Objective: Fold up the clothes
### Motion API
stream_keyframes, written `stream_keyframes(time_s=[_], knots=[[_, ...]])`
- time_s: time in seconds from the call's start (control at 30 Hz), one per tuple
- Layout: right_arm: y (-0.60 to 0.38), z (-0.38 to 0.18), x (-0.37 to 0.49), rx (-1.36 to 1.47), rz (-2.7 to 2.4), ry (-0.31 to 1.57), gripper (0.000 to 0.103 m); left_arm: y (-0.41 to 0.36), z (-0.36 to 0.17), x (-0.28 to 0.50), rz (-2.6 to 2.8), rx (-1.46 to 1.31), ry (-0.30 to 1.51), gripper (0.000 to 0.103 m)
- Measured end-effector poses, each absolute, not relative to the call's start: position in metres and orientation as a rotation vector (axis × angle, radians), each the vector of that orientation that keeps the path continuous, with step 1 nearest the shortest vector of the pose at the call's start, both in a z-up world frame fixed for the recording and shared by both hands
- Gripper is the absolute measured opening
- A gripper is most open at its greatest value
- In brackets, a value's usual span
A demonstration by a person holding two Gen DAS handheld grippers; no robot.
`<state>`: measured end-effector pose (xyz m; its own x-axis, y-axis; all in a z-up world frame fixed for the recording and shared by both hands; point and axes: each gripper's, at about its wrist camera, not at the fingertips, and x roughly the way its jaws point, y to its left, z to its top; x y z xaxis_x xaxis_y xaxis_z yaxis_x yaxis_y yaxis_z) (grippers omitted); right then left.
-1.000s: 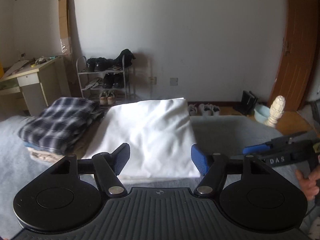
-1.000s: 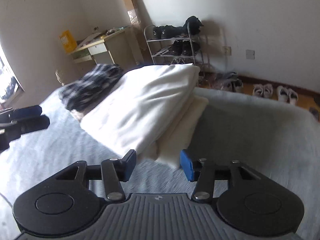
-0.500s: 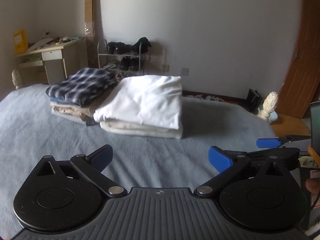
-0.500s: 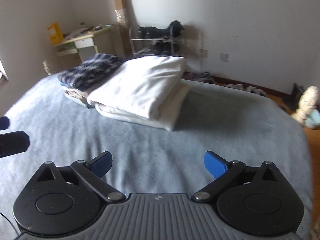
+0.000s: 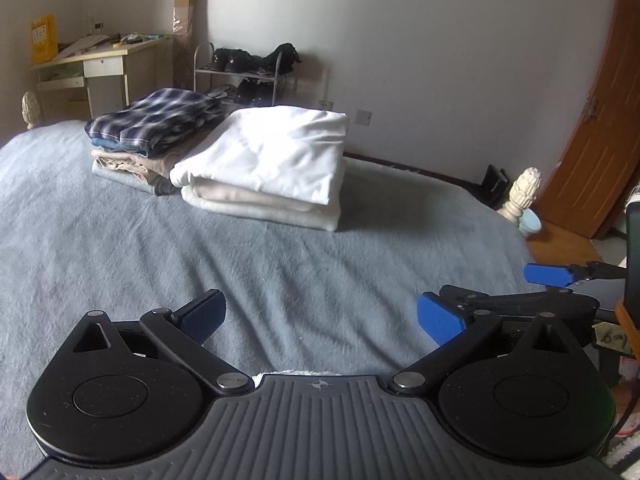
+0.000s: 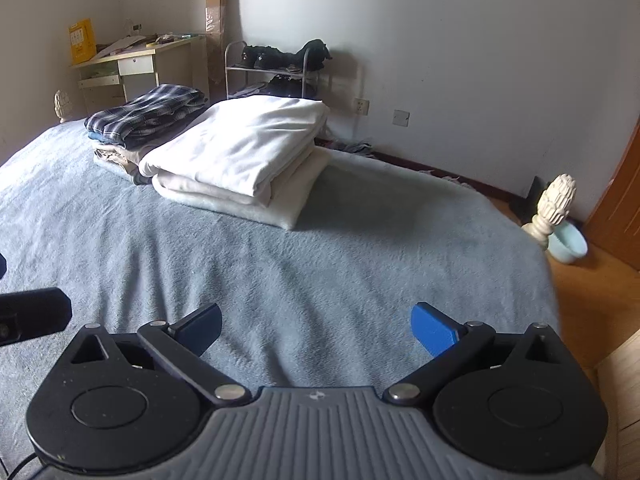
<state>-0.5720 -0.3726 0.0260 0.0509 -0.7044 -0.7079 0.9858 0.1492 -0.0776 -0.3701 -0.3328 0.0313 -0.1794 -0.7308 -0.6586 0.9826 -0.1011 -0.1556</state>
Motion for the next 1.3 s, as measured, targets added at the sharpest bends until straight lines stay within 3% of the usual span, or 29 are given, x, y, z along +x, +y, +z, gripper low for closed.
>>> stream_keyframes(time_s=[1.3], knots=[[-0.380, 0.035, -0.558, 0.457, -1.395, 0.694, 0.103, -0.334, 0.037, -0.365, -1.412, 0.426, 0.689, 0.103]])
